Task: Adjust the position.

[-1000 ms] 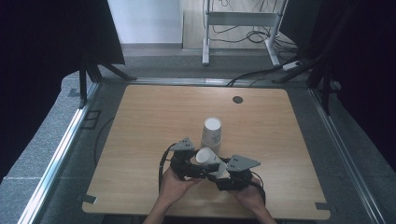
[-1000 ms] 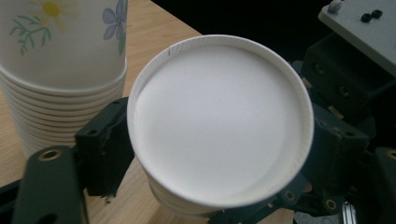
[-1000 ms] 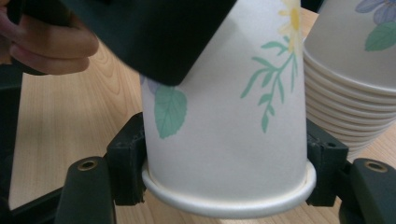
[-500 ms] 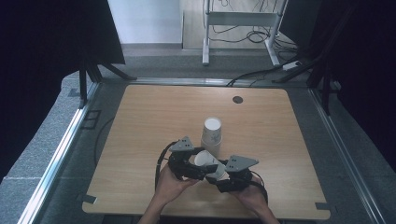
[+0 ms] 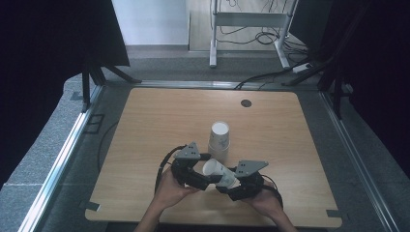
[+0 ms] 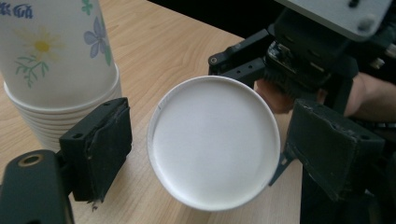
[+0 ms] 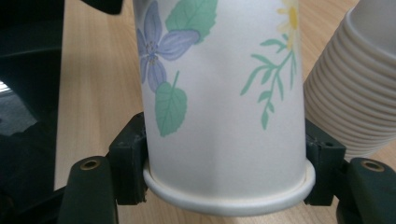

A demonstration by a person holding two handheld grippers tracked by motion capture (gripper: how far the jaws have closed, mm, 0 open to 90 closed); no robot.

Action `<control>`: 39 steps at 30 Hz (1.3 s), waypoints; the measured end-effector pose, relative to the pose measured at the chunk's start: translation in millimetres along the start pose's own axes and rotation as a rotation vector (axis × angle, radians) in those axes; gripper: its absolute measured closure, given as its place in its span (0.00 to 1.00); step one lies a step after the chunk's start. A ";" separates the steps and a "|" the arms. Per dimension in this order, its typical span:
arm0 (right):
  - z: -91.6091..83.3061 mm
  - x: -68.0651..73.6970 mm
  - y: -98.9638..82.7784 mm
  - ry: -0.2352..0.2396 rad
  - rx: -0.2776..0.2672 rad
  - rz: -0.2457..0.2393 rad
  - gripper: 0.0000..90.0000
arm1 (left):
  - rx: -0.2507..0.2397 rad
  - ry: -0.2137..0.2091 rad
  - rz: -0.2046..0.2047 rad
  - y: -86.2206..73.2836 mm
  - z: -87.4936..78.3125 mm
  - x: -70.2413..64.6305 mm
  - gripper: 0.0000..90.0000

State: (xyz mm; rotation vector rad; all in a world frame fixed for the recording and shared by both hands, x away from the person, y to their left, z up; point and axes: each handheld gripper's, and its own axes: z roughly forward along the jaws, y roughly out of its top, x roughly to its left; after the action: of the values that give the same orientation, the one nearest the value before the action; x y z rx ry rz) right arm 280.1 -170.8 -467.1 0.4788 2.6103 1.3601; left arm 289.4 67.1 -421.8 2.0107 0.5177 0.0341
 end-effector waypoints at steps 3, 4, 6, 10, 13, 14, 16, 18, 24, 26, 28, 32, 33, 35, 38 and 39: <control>-1.3 -1.2 -0.4 0.023 0.011 -0.002 0.36 | 0.020 -0.010 0.027 0.9 -1.4 -0.1 0.15; -2.1 -1.7 -0.4 0.031 0.017 -0.003 0.36 | 0.025 -0.016 0.035 1.1 -1.7 0.1 0.15; -3.4 -2.0 -0.1 0.045 0.028 -0.013 0.36 | 0.030 -0.030 0.049 1.5 -2.2 0.3 0.15; -5.4 -2.4 0.7 0.056 0.052 -0.027 0.36 | 0.054 -0.049 0.086 1.8 -2.0 -0.2 0.15; -7.3 -3.2 1.4 0.068 0.066 -0.038 0.36 | 0.073 -0.059 0.107 1.8 -1.2 -0.8 0.15; -8.2 -3.6 1.7 0.074 0.074 -0.041 0.36 | 0.077 -0.061 0.111 1.8 -1.0 -0.8 0.15; -9.1 -3.9 2.0 0.083 0.083 -0.044 0.36 | 0.087 -0.066 0.118 1.8 -0.1 -1.0 0.15; -10.0 -4.5 2.4 0.092 0.096 -0.060 0.36 | 0.099 -0.072 0.127 2.0 1.4 -1.2 0.15; -10.9 -5.1 2.1 0.109 0.128 -0.085 0.36 | 0.136 -0.093 0.166 2.5 5.2 -3.2 0.15; -10.9 -5.6 1.6 0.113 0.138 -0.092 0.36 | 0.150 -0.099 0.180 2.5 6.7 -4.4 0.15; -11.1 -6.2 1.3 0.117 0.148 -0.098 0.36 | 0.159 -0.105 0.190 2.3 7.9 -5.0 0.15; -12.3 -7.5 1.4 0.120 0.168 -0.113 0.36 | 0.171 -0.114 0.197 1.5 11.7 -6.3 0.15; -12.6 -7.8 1.5 0.121 0.172 -0.117 0.36 | 0.179 -0.116 0.206 1.5 12.4 -5.9 0.16; -12.9 -8.1 1.5 0.128 0.186 -0.125 0.36 | 0.190 -0.117 0.217 1.4 14.1 -5.8 0.16; -12.8 -8.3 1.9 0.128 0.203 -0.134 0.36 | 0.195 -0.119 0.222 1.4 16.8 -7.3 0.16; -12.8 -8.4 2.0 0.130 0.209 -0.139 0.36 | 0.202 -0.122 0.231 1.6 17.9 -7.9 0.16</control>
State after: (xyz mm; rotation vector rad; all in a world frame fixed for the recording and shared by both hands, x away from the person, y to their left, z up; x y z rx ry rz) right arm 284.8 -182.5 -458.1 0.2362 2.8464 1.1176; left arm 287.1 48.5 -427.6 2.2458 0.2163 0.0001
